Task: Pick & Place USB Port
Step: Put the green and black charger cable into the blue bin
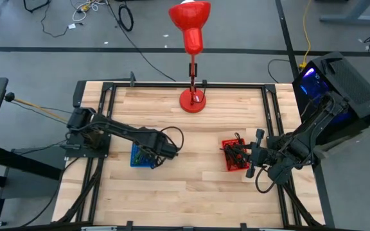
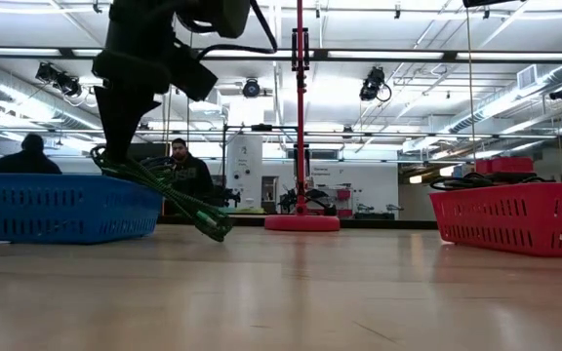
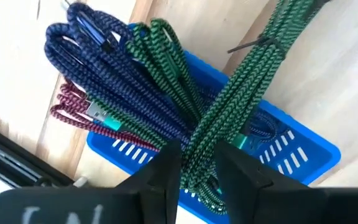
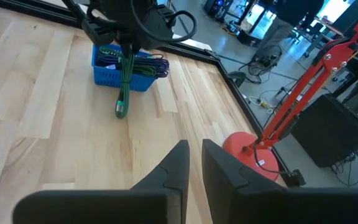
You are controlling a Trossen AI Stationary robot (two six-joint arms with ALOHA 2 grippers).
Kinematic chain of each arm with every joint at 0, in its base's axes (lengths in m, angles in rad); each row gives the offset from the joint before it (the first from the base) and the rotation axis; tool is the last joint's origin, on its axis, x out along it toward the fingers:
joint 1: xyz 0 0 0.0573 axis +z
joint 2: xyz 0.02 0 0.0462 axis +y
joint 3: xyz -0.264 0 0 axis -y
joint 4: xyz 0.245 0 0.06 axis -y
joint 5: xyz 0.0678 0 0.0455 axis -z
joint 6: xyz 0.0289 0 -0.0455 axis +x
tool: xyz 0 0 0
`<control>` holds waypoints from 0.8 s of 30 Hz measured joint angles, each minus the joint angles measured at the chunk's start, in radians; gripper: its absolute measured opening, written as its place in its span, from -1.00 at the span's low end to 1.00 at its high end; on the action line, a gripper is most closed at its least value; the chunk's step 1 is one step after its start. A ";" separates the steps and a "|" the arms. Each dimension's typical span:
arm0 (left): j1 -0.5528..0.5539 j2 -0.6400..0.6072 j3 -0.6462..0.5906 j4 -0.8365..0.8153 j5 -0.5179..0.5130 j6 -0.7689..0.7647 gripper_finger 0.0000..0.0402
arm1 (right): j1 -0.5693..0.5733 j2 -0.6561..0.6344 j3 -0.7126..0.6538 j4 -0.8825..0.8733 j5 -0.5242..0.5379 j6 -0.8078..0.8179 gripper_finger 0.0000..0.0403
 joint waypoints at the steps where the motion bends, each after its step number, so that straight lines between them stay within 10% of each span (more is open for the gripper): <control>1: 0.000 0.004 0.000 -0.001 0.001 -0.010 -0.53 | 0.000 0.000 0.000 0.000 0.000 0.000 -0.77; 6: -0.001 0.004 0.000 -0.007 0.036 -0.022 -0.92 | 0.000 0.000 0.000 0.000 0.000 0.000 -0.77; 24: -0.019 0.004 0.035 -0.012 -0.017 -0.157 -0.95 | 0.000 0.000 -0.040 0.026 0.002 0.000 -0.77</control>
